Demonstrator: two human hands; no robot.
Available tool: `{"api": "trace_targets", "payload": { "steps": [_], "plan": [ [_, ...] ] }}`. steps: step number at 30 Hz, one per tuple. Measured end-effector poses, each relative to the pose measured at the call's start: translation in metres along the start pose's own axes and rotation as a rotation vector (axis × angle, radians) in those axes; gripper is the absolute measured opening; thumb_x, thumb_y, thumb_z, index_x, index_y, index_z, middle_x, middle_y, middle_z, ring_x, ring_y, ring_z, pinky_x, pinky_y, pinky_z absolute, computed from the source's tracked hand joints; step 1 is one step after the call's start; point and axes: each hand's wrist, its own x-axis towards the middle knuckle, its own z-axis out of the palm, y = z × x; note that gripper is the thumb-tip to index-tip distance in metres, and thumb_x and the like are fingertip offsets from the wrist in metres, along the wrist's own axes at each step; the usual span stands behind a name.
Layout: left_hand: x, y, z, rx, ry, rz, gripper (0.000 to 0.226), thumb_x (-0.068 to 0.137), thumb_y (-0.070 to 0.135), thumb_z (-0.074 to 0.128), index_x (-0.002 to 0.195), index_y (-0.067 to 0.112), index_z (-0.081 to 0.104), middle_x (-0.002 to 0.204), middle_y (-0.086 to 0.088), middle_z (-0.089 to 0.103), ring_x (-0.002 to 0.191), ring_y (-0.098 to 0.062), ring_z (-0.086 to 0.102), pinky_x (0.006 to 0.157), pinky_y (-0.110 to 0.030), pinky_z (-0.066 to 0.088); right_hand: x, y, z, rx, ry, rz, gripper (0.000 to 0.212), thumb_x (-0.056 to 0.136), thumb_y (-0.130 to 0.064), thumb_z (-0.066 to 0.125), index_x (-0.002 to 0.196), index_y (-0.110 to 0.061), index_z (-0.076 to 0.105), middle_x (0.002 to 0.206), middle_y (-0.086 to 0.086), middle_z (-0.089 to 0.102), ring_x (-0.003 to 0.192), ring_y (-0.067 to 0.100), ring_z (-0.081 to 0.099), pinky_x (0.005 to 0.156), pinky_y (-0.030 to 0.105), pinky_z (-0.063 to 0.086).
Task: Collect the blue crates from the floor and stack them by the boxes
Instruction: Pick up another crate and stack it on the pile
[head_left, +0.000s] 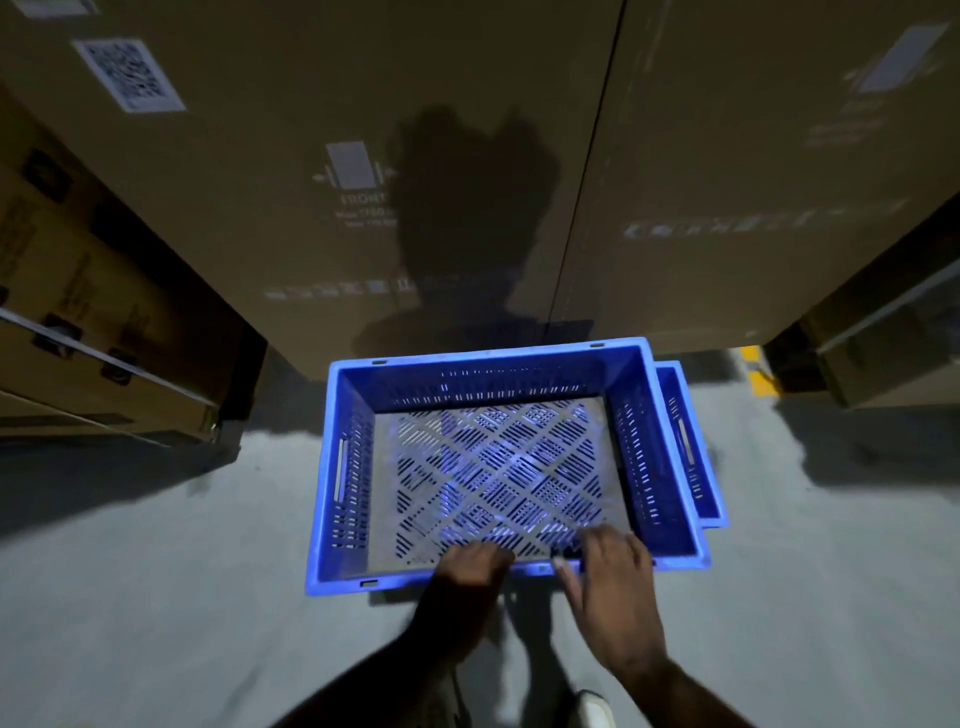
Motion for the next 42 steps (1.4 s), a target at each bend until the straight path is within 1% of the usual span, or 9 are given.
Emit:
{"api": "trace_targets", "payload": {
  "steps": [3,11,15,18,25,30,32,37,42],
  "plan": [
    [0.004,0.0,0.005,0.114,0.032,0.01,0.01,0.084,0.016,0.062,0.093,0.021,0.063,0.075,0.001,0.058,0.067,-0.023,0.057,0.063,-0.037,0.047,-0.011,0.007,0.011,-0.15,-0.06,-0.124,0.04,0.091,-0.055,0.042,0.103,-0.021,0.059,0.102,0.002,0.057,0.106,0.026,0.054,0.109,0.047,0.03],
    [0.034,0.035,-0.002,0.112,-0.014,-0.173,0.003,0.083,0.022,0.061,0.086,0.021,0.059,0.076,0.0,0.053,0.072,-0.025,0.055,0.066,-0.039,0.037,0.01,0.016,0.011,-0.231,-0.066,-0.142,0.034,0.091,-0.055,0.042,0.089,-0.023,0.054,0.089,0.001,0.053,0.088,0.027,0.052,0.09,0.046,0.035],
    [0.04,0.03,0.002,0.163,-0.158,-0.239,0.008,0.078,0.028,0.052,0.085,0.024,0.053,0.074,0.001,0.056,0.071,-0.024,0.056,0.068,-0.038,0.033,0.014,0.015,0.012,-0.233,-0.032,-0.153,0.041,0.091,-0.055,0.03,0.087,-0.023,0.055,0.085,0.001,0.053,0.084,0.026,0.052,0.087,0.046,0.036],
    [0.051,0.025,0.003,0.184,-0.316,-0.307,0.016,0.068,0.031,0.057,0.083,0.026,0.054,0.075,0.0,0.063,0.071,-0.023,0.06,0.068,-0.038,0.045,0.024,0.015,0.017,-0.241,-0.017,-0.191,0.042,0.091,-0.054,0.028,0.086,-0.023,0.057,0.083,0.0,0.054,0.082,0.025,0.052,0.082,0.044,0.036],
    [0.073,0.01,-0.019,0.303,-0.36,-0.381,0.029,0.094,0.015,0.042,0.121,0.022,0.045,0.12,-0.005,0.059,0.115,-0.028,0.051,0.094,-0.044,0.036,0.056,0.0,0.019,-0.203,0.012,-0.205,0.045,0.087,-0.056,0.031,0.082,-0.021,0.059,0.079,-0.001,0.058,0.077,0.023,0.055,0.076,0.041,0.03],
    [0.08,-0.006,-0.024,0.302,-0.34,-0.384,0.036,0.083,0.02,0.062,0.115,0.024,0.046,0.118,0.0,0.059,0.112,-0.024,0.052,0.088,-0.041,0.036,0.066,-0.011,0.021,-0.152,-0.061,-0.156,0.047,0.086,-0.056,0.031,0.084,-0.02,0.061,0.082,0.002,0.06,0.079,0.025,0.057,0.077,0.042,0.027],
    [0.08,-0.007,-0.023,0.289,-0.327,-0.382,0.03,0.086,0.016,0.055,0.113,0.024,0.046,0.117,0.0,0.059,0.111,-0.024,0.053,0.088,-0.04,0.036,0.069,-0.012,0.018,-0.144,-0.088,-0.157,0.048,0.085,-0.058,0.031,0.086,-0.02,0.061,0.085,0.002,0.062,0.083,0.025,0.056,0.078,0.042,0.026],
    [0.088,0.002,-0.021,0.244,-0.305,-0.392,0.026,0.087,0.017,0.054,0.111,0.025,0.048,0.115,0.001,0.06,0.112,-0.023,0.055,0.087,-0.039,0.036,0.075,-0.004,0.006,-0.076,-0.152,-0.147,0.045,0.093,-0.056,0.039,0.114,-0.02,0.055,0.115,0.003,0.057,0.112,0.026,0.047,0.095,0.045,0.026],
    [0.095,0.024,-0.017,0.205,-0.275,-0.37,0.021,0.087,0.016,0.054,0.105,0.026,0.05,0.109,0.003,0.062,0.106,-0.022,0.057,0.086,-0.039,0.037,0.067,0.018,0.001,-0.076,-0.086,-0.134,0.04,0.091,-0.054,0.044,0.107,-0.02,0.057,0.107,0.004,0.059,0.104,0.027,0.05,0.09,0.045,0.028]
  ]
}}
